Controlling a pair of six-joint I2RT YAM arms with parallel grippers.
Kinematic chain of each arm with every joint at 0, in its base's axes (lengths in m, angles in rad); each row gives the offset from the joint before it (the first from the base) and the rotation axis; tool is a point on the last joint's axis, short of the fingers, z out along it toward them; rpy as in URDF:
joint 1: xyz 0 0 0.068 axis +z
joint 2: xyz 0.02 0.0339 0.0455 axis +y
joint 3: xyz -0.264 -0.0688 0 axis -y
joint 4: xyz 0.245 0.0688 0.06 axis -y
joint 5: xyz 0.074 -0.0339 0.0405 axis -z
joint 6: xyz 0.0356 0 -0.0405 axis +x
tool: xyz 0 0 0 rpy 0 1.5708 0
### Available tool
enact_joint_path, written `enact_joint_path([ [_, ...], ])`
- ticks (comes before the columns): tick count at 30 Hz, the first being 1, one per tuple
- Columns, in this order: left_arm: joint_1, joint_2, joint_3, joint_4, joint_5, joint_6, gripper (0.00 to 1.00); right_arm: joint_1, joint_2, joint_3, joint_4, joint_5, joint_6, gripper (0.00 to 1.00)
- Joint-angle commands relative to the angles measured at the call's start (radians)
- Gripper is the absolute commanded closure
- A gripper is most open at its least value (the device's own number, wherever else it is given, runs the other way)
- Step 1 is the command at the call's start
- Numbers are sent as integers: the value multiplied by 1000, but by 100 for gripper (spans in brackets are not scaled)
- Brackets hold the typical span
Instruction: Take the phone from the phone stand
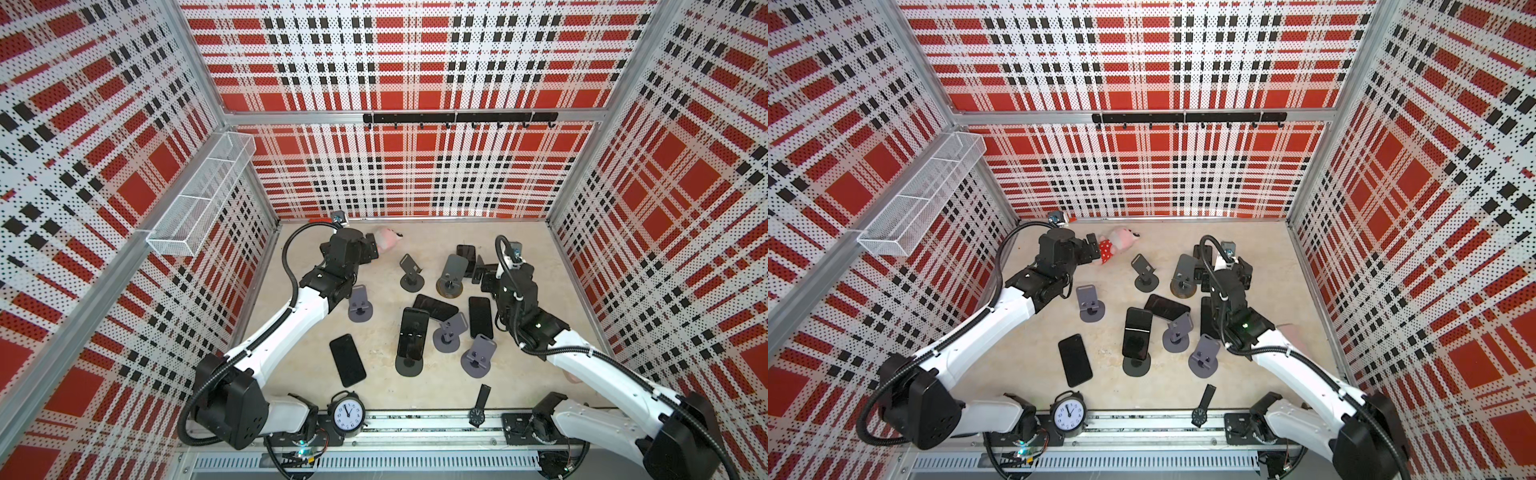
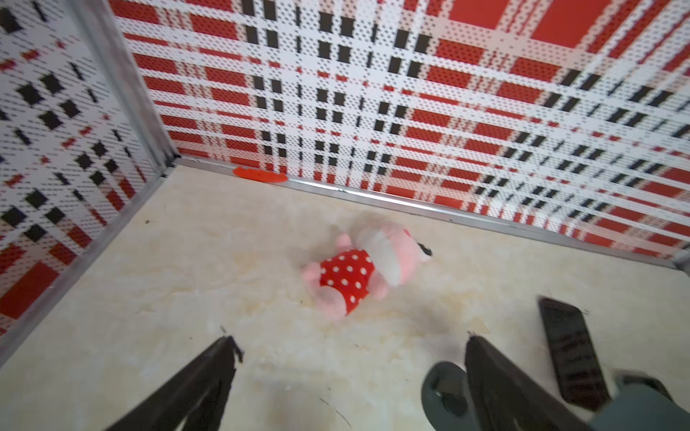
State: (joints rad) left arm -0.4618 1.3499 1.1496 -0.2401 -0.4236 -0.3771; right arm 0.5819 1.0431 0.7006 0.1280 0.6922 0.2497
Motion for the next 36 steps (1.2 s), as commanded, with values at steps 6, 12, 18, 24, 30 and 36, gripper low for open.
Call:
enact_joint_path([
  [6, -138, -70, 58, -231, 325, -108, 2, -3, -88, -158, 139, 123, 89, 0],
  [12, -216, -63, 64, -324, 342, -186, 2, -2, -109, -204, 202, 16, 56, 0],
  [18, -329, 14, 138, -445, 245, -252, 2, -2, -205, -278, 285, -28, 13, 0],
  [24, -399, 118, 240, -564, 242, -297, 2, -2, -263, -312, 308, -87, -4, 0],
  [30, -472, 185, 315, -674, 155, -323, 2, -2, -285, -320, 308, -82, -7, 0],
  [36, -514, 212, 296, -700, 136, -375, 2, -2, -282, -326, 314, -92, 3, 0],
])
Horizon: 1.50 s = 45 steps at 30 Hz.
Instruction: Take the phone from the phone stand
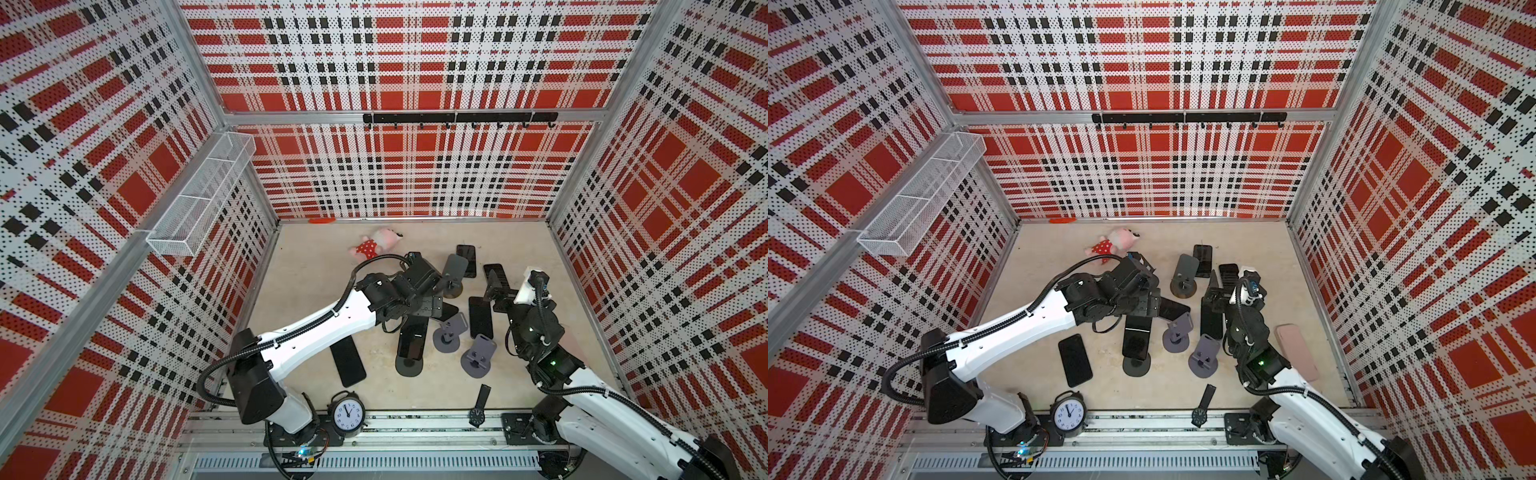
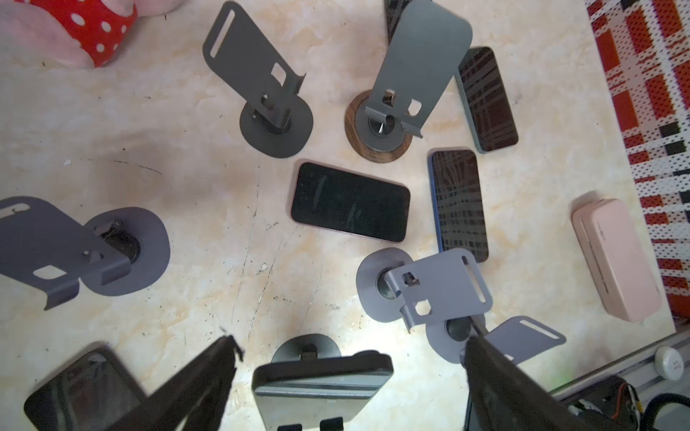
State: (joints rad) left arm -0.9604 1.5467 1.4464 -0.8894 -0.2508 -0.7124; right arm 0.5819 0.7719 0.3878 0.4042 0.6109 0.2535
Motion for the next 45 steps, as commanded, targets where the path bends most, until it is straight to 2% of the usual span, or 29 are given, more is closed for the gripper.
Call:
enact_joint_path([
  [1, -20, 21, -3, -61, -38, -47, 2, -2, -8, -13, 41, -11, 0, 0],
  [6, -58, 36, -10, -77, -42, -61, 2, -1, 1, -11, 40, -27, 10, 0],
  [19, -58, 64, -53, -89, -72, -104, 2, -1, -10, -7, 35, -67, 7, 0],
  [26, -91, 100, -66, -88, -83, -106, 1, -2, -12, -10, 37, -75, 13, 0],
  [30, -92, 121, -74, -110, -93, -114, 6, -2, -19, -12, 41, -78, 16, 0],
  [33, -85, 112, -85, -125, -114, -126, 14, -2, -19, -13, 42, -76, 19, 0],
  [39, -77, 91, -90, -123, -86, -115, 28, -2, -16, -13, 42, -70, 29, 0],
  [45, -80, 98, -89, -116, -55, -90, 32, -1, -26, -20, 43, -52, 41, 0],
])
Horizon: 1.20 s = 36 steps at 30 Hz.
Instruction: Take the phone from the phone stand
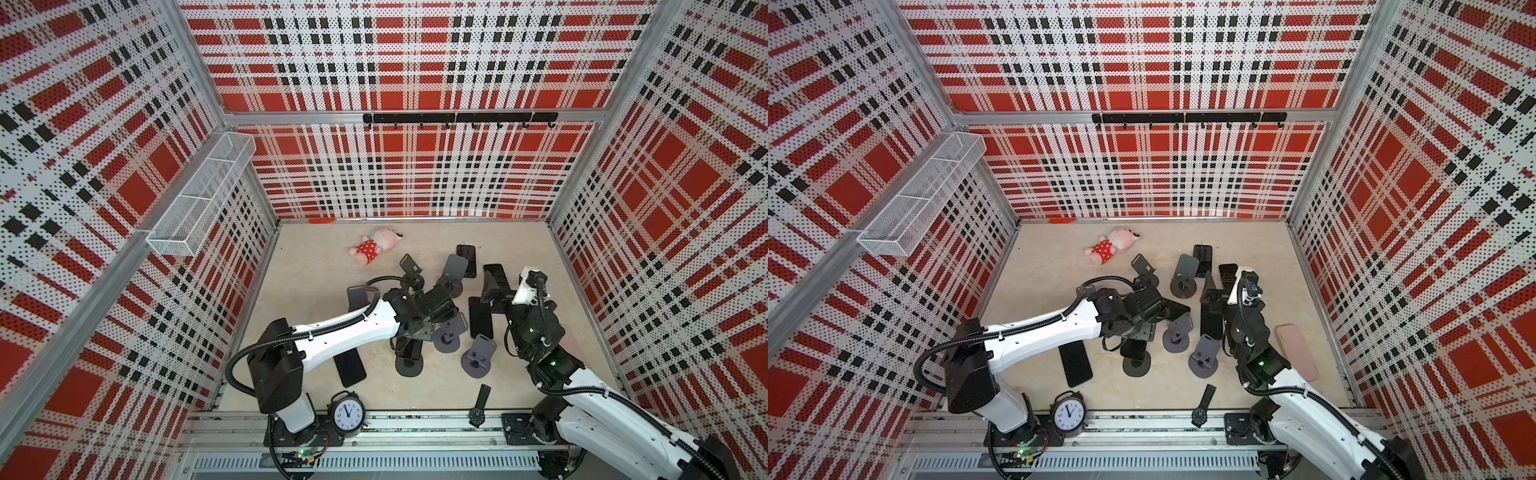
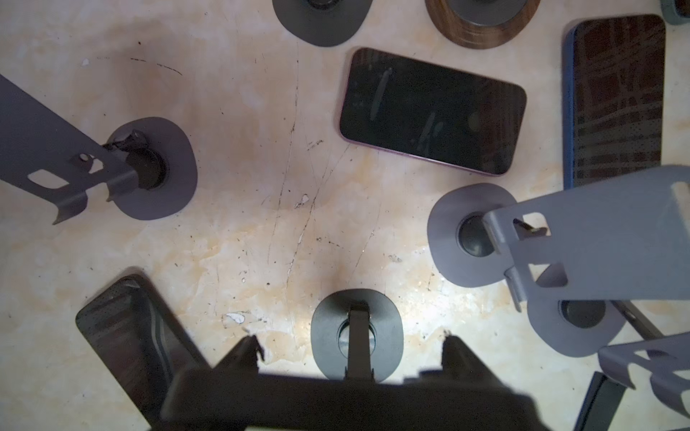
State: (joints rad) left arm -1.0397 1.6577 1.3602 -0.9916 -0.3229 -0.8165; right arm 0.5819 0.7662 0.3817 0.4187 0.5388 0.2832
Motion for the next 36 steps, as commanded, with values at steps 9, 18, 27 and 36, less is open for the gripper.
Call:
enact_joint_path([
  [9, 49, -89, 34, -21, 34, 18, 38, -1, -3, -15, 36, 35, 16, 0],
  [18, 121, -222, 34, -14, 60, 23, 40, -2, 22, -15, 43, 37, 16, 0],
  [27, 227, -288, 14, -53, 24, 70, 38, -2, 29, -13, 44, 38, 16, 0],
  [36, 328, -240, -83, -2, 66, 190, 38, -1, 43, -16, 57, 45, 14, 0],
])
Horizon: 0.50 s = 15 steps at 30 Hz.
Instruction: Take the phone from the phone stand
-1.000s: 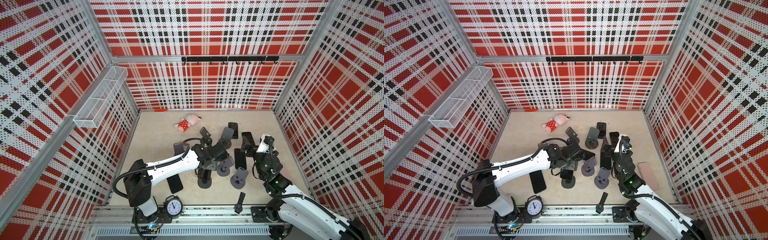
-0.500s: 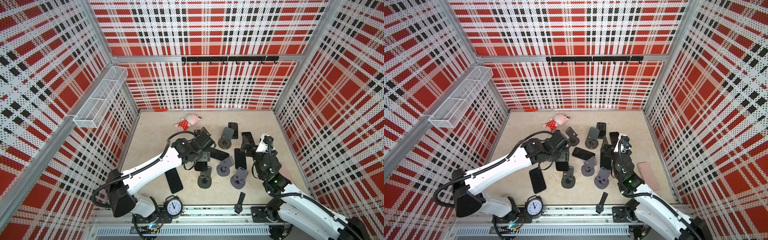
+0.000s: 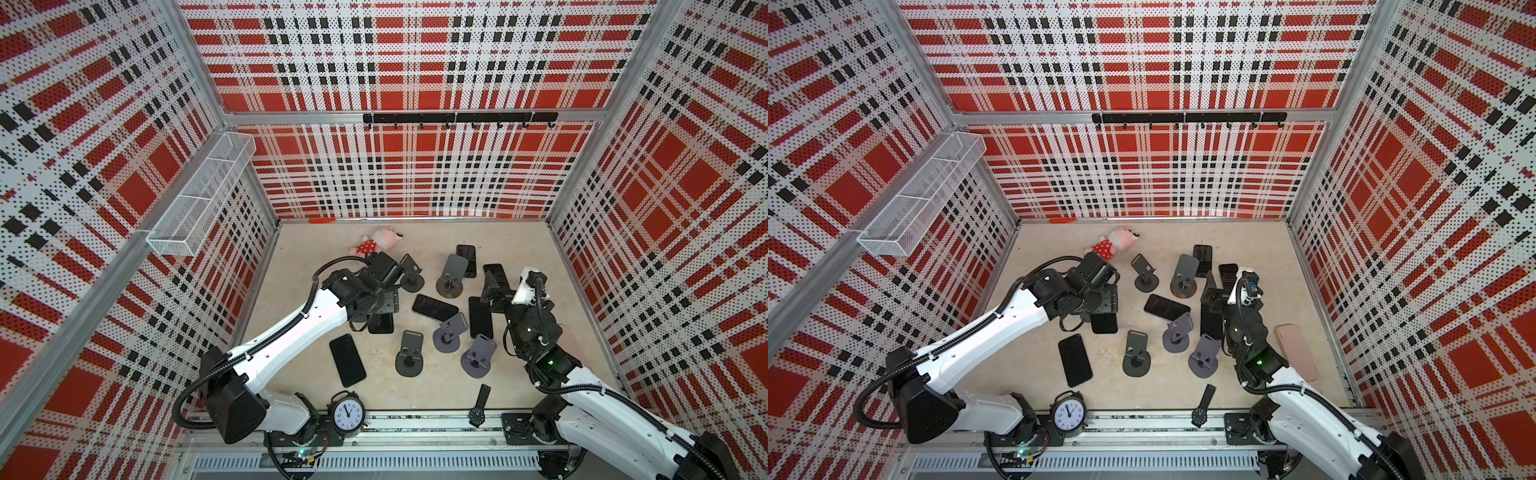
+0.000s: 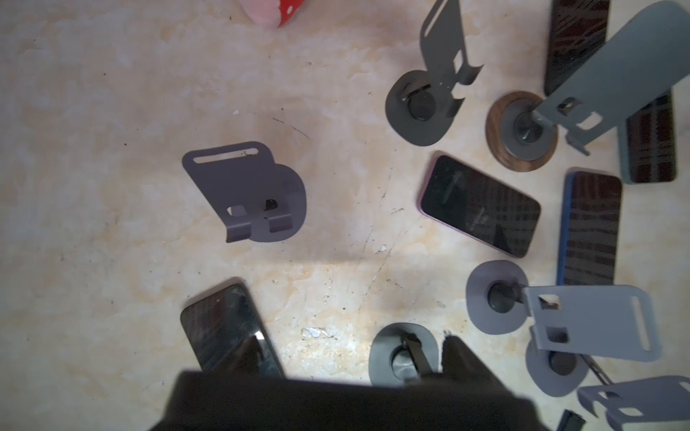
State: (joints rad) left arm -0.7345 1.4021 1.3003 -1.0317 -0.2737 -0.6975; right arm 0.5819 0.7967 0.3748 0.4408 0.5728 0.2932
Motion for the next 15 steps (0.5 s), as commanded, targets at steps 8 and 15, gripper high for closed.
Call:
enact_joint_path([
  [8, 33, 116, -112, 104, 49, 148, 37, -2, 42, -7, 47, 10, 5, 0],
  [15, 44, 192, -170, 190, 103, 184, 36, -2, 64, -6, 52, 5, 12, 0],
])
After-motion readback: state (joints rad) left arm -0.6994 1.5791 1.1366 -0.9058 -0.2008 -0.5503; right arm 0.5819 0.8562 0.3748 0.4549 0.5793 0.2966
